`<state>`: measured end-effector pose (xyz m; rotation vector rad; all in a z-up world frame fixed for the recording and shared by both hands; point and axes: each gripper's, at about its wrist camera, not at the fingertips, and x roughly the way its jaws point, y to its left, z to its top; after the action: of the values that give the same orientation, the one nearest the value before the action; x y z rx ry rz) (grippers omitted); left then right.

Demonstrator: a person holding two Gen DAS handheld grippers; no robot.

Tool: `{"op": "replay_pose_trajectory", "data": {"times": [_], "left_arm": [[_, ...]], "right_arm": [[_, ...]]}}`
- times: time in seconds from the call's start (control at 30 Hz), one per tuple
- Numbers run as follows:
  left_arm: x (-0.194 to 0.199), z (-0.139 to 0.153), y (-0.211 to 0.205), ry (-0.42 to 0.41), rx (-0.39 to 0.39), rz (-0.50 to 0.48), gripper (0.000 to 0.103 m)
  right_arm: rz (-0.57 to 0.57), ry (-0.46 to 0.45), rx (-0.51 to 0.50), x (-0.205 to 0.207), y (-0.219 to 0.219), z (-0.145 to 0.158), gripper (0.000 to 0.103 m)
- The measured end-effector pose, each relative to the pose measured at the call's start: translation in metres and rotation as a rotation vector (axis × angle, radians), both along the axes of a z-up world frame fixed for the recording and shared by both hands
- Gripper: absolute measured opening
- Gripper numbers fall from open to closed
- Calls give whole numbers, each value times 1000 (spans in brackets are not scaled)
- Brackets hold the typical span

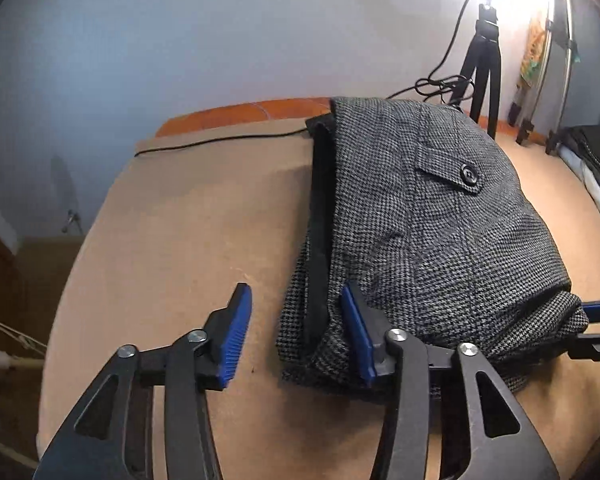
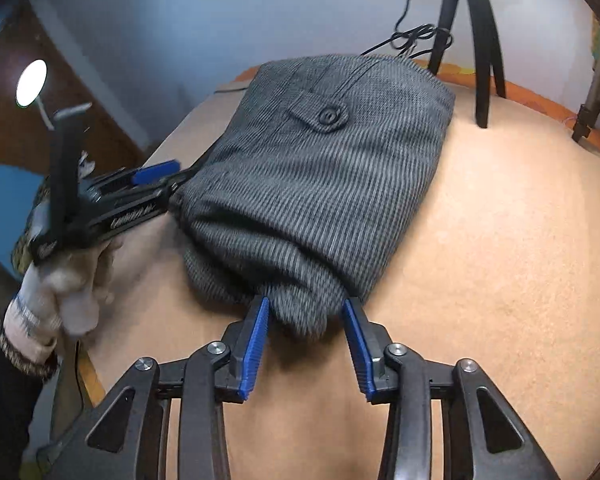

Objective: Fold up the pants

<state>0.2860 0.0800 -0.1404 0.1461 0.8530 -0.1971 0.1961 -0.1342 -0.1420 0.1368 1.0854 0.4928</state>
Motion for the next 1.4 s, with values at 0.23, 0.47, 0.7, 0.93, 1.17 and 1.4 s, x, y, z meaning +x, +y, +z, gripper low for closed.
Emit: {"op": "replay_pose_trajectory", "data": {"times": [0.23,0.47,0.7,0.93,1.17,1.4], "left_arm": [[3,5,-1,5,-20,11,47],[6,-2,-4,18,10,2,49],[-1,15,3,-15,7,20,54],[-10,46,-15,-94,-10,-24,54],[3,8,-13,13,68,-29,54],[-7,31,24,31,-112,36,56]], "right_arm": [[21,-86,-71,2,10,5,30],[159,-181,-129,-21,20,14,9],[252,-195,-137,-37,10,21,15],[212,-245,-21,-21,16,35,26],[385,-142,-124,-35,49,-4,23],[169,-189,68,-14,-21,29,77]]}}
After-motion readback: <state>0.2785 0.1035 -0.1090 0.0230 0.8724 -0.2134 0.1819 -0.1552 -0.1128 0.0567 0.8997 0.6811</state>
